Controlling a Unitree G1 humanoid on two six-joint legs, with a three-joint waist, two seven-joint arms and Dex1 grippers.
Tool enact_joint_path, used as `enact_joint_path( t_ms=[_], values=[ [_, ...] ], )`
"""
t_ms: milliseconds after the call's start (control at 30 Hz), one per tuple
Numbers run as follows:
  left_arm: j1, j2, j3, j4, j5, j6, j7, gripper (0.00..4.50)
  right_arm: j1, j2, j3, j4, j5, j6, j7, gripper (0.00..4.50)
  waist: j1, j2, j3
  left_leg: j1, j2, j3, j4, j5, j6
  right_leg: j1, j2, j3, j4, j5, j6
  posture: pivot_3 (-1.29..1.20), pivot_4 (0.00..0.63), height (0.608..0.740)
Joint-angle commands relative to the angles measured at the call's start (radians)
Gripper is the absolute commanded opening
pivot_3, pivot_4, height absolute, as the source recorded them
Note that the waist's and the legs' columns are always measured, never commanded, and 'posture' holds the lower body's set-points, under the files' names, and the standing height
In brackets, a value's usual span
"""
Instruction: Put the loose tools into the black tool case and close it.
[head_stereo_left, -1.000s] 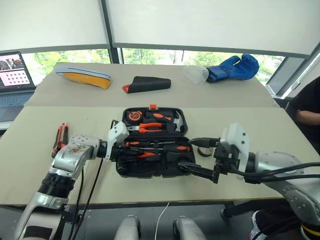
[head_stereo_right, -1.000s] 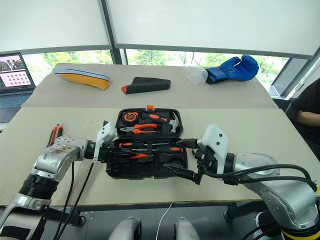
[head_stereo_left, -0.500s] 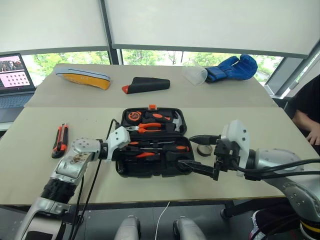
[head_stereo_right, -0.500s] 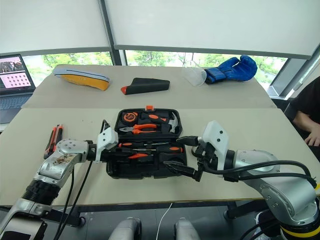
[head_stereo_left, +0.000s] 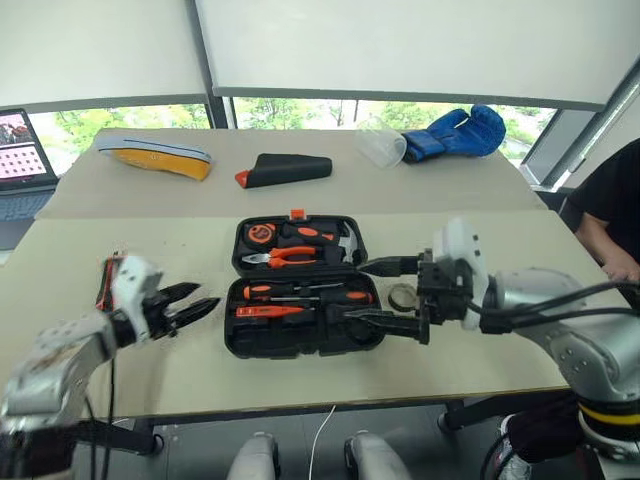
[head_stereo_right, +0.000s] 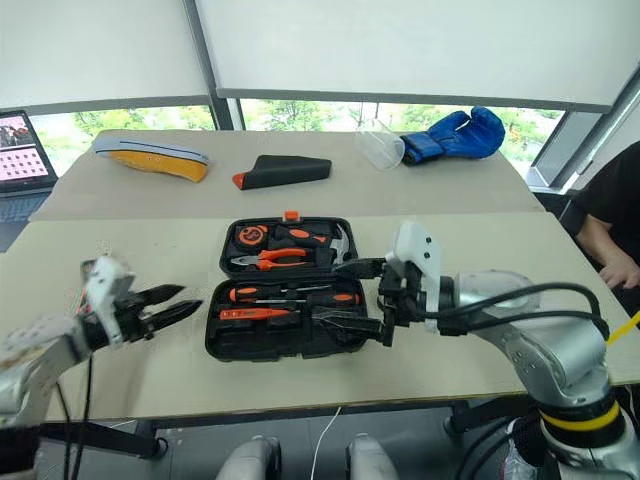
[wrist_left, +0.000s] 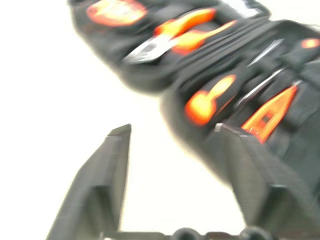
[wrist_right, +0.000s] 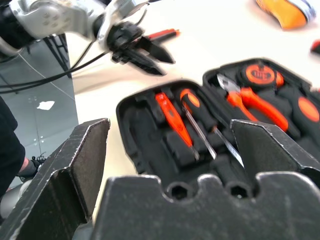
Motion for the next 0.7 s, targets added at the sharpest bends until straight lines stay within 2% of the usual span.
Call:
enact_joint_path(
  t_ms=[33,167,300,433,533,667,700],
  values=[
    [0.160,-0.061,0.232,-0.120,-0.017,0.007,0.123,4.45,-0.049,0.015,0.051,0.067,-0.053,-0.076,0.090,4.50,-0.001,0.000,0.000,0.000,0.000,0.001,0.000,0.000,0.000,0.000,-0.001,-0.001,0.000,0.000,0.000,0.00,0.150,0.740],
    [0.258,-0.085,0.276,-0.167,-0.022,0.024,0.177,4.45,-0.099,0.042,0.095,0.136,-0.094,-0.118,0.154,4.50,0.004,0.000,0.000,0.000,0.000,0.003,0.000,0.000,0.000,0.000,-0.003,0.000,-0.001,-0.003,-0.006,0.00,0.150,0.740],
    [0.230,-0.006,0.245,-0.166,-0.041,0.157,0.220,4.45,-0.138,0.069,0.116,0.191,-0.134,-0.145,0.182,4.50,0.021,-0.001,0.000,0.000,0.000,0.006,-0.001,-0.005,-0.009,-0.005,-0.009,-0.007,-0.001,-0.002,-0.008,0.00,0.150,0.740],
    [0.085,0.109,0.171,-0.086,-0.041,0.268,0.251,4.45,-0.148,0.084,0.120,0.205,-0.156,-0.150,0.186,4.50,0.027,-0.001,0.000,0.000,-0.001,0.008,-0.001,-0.005,-0.009,-0.004,-0.013,-0.008,-0.002,-0.001,-0.008,0.00,0.150,0.740],
    [-0.089,0.164,0.084,0.025,-0.022,0.382,0.312,4.45,-0.126,0.075,0.125,0.180,-0.184,-0.158,0.182,4.50,0.028,-0.001,0.000,0.000,-0.002,0.009,-0.001,-0.005,-0.009,-0.003,-0.014,-0.009,-0.002,0.000,-0.008,0.00,0.150,0.740],
    [-0.303,0.192,-0.036,0.225,0.054,0.451,0.397,4.45,-0.096,0.070,0.117,0.148,-0.210,-0.165,0.160,4.50,0.025,-0.001,0.000,0.000,-0.003,0.010,-0.001,-0.004,-0.008,-0.001,-0.013,-0.009,-0.002,0.001,-0.005,0.00,0.150,0.740],
    [-0.335,0.200,-0.067,0.265,0.072,0.445,0.399,4.45,-0.089,0.070,0.115,0.141,-0.219,-0.169,0.150,4.50,0.022,-0.001,0.000,-0.001,-0.002,0.010,-0.001,0.001,-0.001,-0.001,-0.012,-0.009,0.000,0.004,-0.001,0.00,0.150,0.740]
  ],
)
